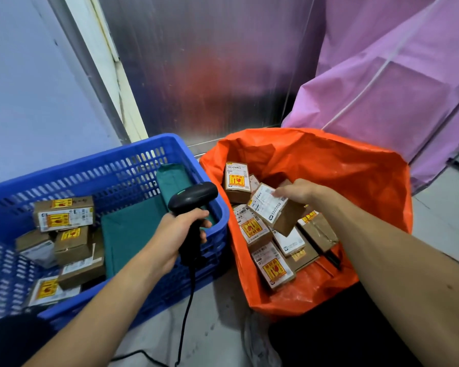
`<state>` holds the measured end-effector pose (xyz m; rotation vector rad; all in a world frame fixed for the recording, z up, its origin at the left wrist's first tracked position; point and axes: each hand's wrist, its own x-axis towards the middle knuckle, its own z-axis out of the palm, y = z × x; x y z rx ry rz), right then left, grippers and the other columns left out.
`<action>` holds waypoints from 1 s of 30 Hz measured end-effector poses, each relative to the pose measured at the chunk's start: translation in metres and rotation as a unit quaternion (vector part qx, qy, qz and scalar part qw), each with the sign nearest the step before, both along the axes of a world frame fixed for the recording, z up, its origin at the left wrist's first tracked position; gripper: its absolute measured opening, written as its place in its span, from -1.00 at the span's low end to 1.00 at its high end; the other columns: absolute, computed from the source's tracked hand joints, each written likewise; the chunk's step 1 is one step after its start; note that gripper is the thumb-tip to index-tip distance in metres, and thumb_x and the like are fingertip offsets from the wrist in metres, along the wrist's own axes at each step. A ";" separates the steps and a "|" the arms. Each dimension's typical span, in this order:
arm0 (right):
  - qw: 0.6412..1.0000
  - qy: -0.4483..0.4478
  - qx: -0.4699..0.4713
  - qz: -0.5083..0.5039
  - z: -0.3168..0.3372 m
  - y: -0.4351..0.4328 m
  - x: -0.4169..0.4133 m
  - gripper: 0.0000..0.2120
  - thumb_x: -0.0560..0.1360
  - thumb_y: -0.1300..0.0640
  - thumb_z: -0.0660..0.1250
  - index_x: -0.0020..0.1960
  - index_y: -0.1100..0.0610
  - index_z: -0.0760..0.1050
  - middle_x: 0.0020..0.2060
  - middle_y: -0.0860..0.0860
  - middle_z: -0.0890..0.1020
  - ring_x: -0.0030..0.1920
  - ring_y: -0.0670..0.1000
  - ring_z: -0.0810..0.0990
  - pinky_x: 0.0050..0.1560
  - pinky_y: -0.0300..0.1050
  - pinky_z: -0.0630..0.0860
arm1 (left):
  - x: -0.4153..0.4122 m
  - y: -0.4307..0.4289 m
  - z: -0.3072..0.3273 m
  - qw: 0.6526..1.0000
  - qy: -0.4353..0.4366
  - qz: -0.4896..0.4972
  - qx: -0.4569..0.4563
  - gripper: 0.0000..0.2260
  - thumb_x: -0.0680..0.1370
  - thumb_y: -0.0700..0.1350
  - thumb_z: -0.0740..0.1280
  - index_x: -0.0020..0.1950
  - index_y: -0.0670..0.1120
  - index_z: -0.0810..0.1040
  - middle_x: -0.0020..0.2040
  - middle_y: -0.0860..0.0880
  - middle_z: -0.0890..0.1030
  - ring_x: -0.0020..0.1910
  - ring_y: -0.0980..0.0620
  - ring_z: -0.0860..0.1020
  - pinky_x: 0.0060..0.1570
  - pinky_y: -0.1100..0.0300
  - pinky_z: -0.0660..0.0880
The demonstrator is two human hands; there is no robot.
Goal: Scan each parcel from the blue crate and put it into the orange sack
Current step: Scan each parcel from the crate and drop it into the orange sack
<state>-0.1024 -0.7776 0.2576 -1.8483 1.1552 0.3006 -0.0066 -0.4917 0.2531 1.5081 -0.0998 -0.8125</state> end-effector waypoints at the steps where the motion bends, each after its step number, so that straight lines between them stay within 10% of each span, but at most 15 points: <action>1: 1.000 0.005 0.010 -0.009 -0.004 0.002 0.001 -0.68 0.62 0.02 0.35 0.24 0.23 0.48 -0.07 0.13 0.68 -0.11 0.08 0.67 -0.17 0.02 0.59 | 0.001 0.001 -0.001 1.000 0.000 -0.005 0.001 -0.95 0.58 -0.21 0.42 -0.04 -0.18 0.62 -0.26 -0.14 0.65 -0.43 -0.05 0.52 -0.15 -0.02 0.46; 9: 0.988 -0.057 0.116 -0.086 -0.054 0.027 0.008 -0.75 0.67 0.04 0.29 0.24 0.20 0.49 0.13 0.14 0.61 0.08 0.15 0.66 -0.24 0.05 0.70 | 0.008 0.006 0.002 1.000 -0.002 -0.023 -0.004 -0.96 0.59 -0.21 0.41 -0.03 -0.17 0.61 -0.24 -0.14 0.65 -0.40 -0.07 0.52 -0.11 -0.05 0.46; 15: 0.994 -0.047 0.058 -0.074 -0.061 0.023 0.017 -0.93 0.56 0.34 0.39 0.00 0.26 0.50 0.07 0.18 0.54 0.06 0.17 0.64 0.09 0.11 0.68 | 0.014 0.014 0.005 1.000 -0.015 -0.026 0.001 -0.93 0.59 -0.19 0.43 -0.02 -0.19 0.63 -0.21 -0.16 0.66 -0.38 -0.07 0.53 -0.06 -0.09 0.47; 20: 0.997 0.054 0.007 0.054 -0.042 0.027 0.026 -0.58 0.62 0.15 0.36 0.42 0.24 0.40 0.36 0.17 0.46 0.25 0.23 0.54 -0.07 0.04 0.62 | 0.022 0.018 0.008 1.000 -0.016 -0.023 -0.005 -0.92 0.59 -0.19 0.43 0.02 -0.20 0.63 -0.19 -0.17 0.67 -0.37 -0.08 0.54 -0.16 0.01 0.51; 25: 0.928 0.151 -0.217 0.262 -0.009 0.036 0.047 -0.54 0.55 -0.10 0.36 0.30 0.19 0.52 0.22 0.13 0.59 0.09 0.15 0.53 0.03 -0.04 0.45 | 0.023 0.022 0.018 0.999 -0.011 -0.016 -0.036 -0.93 0.59 -0.22 0.41 0.03 -0.22 0.63 -0.20 -0.20 0.64 -0.38 -0.08 0.52 -0.22 0.01 0.51; 30: 0.905 0.085 -0.240 0.341 0.036 0.066 0.075 -0.47 0.53 -0.11 0.44 0.33 0.22 0.49 0.20 0.09 0.61 0.14 0.15 0.59 0.10 -0.04 0.54 | 0.021 0.031 0.034 0.998 -0.039 -0.031 -0.048 -0.92 0.63 -0.22 0.35 0.09 -0.21 0.60 -0.18 -0.21 0.68 -0.38 -0.09 0.54 -0.25 0.04 0.55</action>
